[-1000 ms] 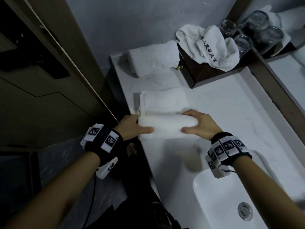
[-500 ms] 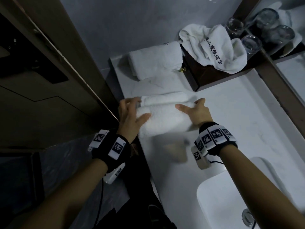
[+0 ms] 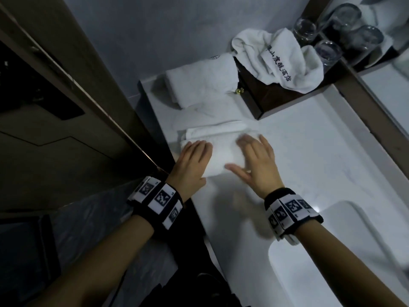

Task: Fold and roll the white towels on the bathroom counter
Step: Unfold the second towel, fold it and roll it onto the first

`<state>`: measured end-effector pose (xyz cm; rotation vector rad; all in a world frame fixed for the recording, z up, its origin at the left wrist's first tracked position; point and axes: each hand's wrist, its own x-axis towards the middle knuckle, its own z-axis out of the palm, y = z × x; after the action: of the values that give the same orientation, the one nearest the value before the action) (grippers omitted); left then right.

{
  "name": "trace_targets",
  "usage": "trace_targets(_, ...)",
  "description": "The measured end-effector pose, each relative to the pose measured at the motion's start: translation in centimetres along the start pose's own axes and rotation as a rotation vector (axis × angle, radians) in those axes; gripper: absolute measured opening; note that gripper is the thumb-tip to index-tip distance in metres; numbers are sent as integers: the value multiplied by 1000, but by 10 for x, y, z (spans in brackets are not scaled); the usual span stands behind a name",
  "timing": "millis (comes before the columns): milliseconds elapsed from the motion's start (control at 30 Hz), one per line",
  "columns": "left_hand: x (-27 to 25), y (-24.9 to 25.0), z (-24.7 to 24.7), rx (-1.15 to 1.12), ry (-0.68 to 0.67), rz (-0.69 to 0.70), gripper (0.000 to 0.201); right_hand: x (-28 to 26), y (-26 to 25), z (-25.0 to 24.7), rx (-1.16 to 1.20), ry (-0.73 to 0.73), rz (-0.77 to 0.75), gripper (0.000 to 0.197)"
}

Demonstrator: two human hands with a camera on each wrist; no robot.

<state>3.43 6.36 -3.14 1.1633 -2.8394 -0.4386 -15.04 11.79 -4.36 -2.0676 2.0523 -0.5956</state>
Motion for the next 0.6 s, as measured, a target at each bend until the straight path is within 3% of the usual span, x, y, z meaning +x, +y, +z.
trace_targets(100,5,-12,-2,-175,-61,-15,84,-9,9,1,32,-115,67,89)
trace_targets(233,21,-28,-7,-322,-79,-79,86,21,15,3,117,-87,110,90)
trace_targets(367,48,-47,-20,-340,-217,-118,85,55,31,-3,134,-264,127,98)
trace_targets(500,68,-64,-25,-344,-253,-94,80,83,40,-12,188,-419,227,100)
trace_targets(600,80,-76,-26,-387,-288,-91,78,95,44,-15,303,-438,298,96)
